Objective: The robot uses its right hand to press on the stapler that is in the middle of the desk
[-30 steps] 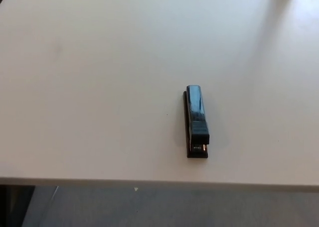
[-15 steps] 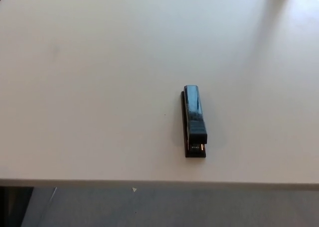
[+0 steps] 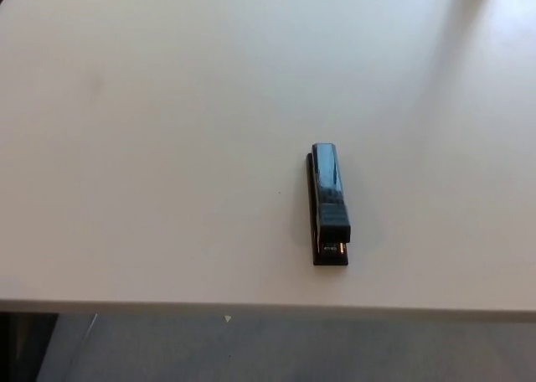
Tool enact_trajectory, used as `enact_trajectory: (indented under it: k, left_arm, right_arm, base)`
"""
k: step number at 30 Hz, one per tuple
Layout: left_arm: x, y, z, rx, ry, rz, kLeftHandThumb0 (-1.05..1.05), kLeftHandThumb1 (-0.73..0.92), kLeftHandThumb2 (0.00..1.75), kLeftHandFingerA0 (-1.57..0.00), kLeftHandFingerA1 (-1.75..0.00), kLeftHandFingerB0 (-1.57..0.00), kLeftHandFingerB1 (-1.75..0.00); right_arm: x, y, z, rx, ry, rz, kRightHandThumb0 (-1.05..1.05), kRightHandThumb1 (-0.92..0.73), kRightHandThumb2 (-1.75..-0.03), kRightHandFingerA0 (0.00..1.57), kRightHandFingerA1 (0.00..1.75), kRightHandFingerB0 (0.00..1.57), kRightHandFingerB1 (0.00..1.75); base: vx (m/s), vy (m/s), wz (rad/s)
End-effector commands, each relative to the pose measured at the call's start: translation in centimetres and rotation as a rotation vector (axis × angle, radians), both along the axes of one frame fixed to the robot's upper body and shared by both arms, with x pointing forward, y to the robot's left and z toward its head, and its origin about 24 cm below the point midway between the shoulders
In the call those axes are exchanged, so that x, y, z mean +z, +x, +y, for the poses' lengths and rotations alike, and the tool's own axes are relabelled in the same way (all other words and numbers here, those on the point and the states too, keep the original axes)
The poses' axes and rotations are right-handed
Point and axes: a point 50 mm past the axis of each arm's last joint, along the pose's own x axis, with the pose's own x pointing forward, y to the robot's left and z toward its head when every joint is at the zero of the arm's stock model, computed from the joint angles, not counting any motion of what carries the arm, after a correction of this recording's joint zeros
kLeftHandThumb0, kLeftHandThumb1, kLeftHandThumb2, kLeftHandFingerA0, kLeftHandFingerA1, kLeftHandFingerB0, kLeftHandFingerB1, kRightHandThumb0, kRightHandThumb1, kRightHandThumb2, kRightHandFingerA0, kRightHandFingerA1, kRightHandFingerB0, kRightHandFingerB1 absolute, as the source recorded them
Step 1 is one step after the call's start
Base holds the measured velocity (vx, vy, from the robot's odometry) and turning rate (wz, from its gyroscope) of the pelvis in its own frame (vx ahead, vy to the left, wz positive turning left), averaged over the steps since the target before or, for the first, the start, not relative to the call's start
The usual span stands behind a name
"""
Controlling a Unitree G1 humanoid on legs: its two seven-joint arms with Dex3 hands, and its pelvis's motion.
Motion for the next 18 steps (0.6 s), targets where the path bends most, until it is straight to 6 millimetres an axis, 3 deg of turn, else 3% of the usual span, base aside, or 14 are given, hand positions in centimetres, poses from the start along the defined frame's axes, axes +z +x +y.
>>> enact_trajectory:
  k: [1,4,6,7,8,11,13,14,15,17,18]
  left_arm:
    - [0.7,0.0,0.9,0.007,0.033,-0.021,-0.53,0.85,1.01,0.00,-0.24,0.00,-0.21]
    - [0.8,0.0,1.0,0.003,0.037,-0.031,-0.53,0.84,1.00,0.00,-0.25,0.00,-0.23]
    - [0.8,0.2,0.9,-0.001,0.047,-0.030,-0.52,0.85,1.02,0.00,-0.27,0.00,-0.24]
    - [0.8,0.3,0.9,-0.003,0.045,-0.029,-0.44,0.92,0.90,-0.01,-0.20,0.00,-0.18]
    - [0.8,0.3,0.9,0.001,0.030,-0.030,-0.54,0.86,1.02,0.00,-0.23,0.00,-0.21]
    - [0.9,0.6,0.9,-0.004,0.036,-0.033,-0.55,0.86,1.02,0.00,-0.24,0.00,-0.21]
    - [0.9,0.6,0.9,-0.001,0.029,-0.039,-0.55,0.85,1.01,0.00,-0.24,0.00,-0.22]
    - [0.9,0.6,0.9,0.001,0.028,-0.037,-0.54,0.86,1.02,0.00,-0.24,0.00,-0.21]
    - [0.9,0.6,0.9,-0.004,0.030,-0.036,-0.43,0.92,0.90,0.00,-0.18,0.00,-0.16]
    - [1.0,0.6,0.9,-0.010,0.031,-0.035,-0.43,0.92,0.91,0.00,-0.17,0.00,-0.16]
    - [1.0,0.7,1.0,-0.008,0.032,-0.035,-0.51,0.92,0.96,0.00,-0.17,0.00,-0.16]
  right_arm:
    - [12.6,6.8,8.1,0.410,-0.332,-0.238,0.15,-0.84,-0.82,1.16,1.32,0.75,1.06]
    - [14.5,8.7,11.1,0.567,-0.371,-0.298,0.11,-0.80,-0.88,1.21,1.37,0.78,1.13]
    - [15.5,9.9,12.7,0.612,-0.382,-0.307,0.04,-0.78,-0.88,1.27,1.23,0.79,1.02]
    - [16.0,10.7,13.9,0.642,-0.410,-0.305,0.03,-0.77,-0.89,1.26,1.23,0.80,1.05]
    - [16.3,11.4,15.0,0.678,-0.480,-0.286,0.00,-0.78,-0.87,1.28,1.18,0.77,1.11]
    - [16.2,12.6,16.7,0.755,-0.461,-0.312,0.04,-0.70,-0.91,1.27,1.10,0.85,1.08]
    - [15.9,13.2,18.0,0.812,-0.450,-0.329,0.08,-0.73,-0.88,1.24,1.18,0.81,1.07]
    - [15.8,13.5,18.4,0.843,-0.433,-0.342,0.10,-0.74,-0.91,1.25,1.16,0.80,1.10]
    - [15.5,14.1,19.4,0.921,-0.406,-0.354,0.12,-0.76,-0.91,1.26,1.15,0.77,1.11]
    - [15.2,14.6,20.3,0.989,-0.387,-0.354,0.12,-0.76,-0.91,1.26,1.14,0.77,1.09]
    - [14.9,15.0,21.2,1.024,-0.381,-0.349,0.04,-0.71,-0.87,1.29,1.04,0.82,1.01]
  base:
    - [0.00,0.000,0.00]
    - [0.00,0.000,0.00]
    - [0.00,0.000,0.00]
    - [0.00,0.000,0.00]
    - [0.00,0.000,0.00]
    - [0.00,0.000,0.00]
    - [0.00,0.000,0.00]
    - [0.00,0.000,0.00]
    - [0.00,0.000,0.00]
    - [0.00,0.000,0.00]
    - [0.00,0.000,0.00]
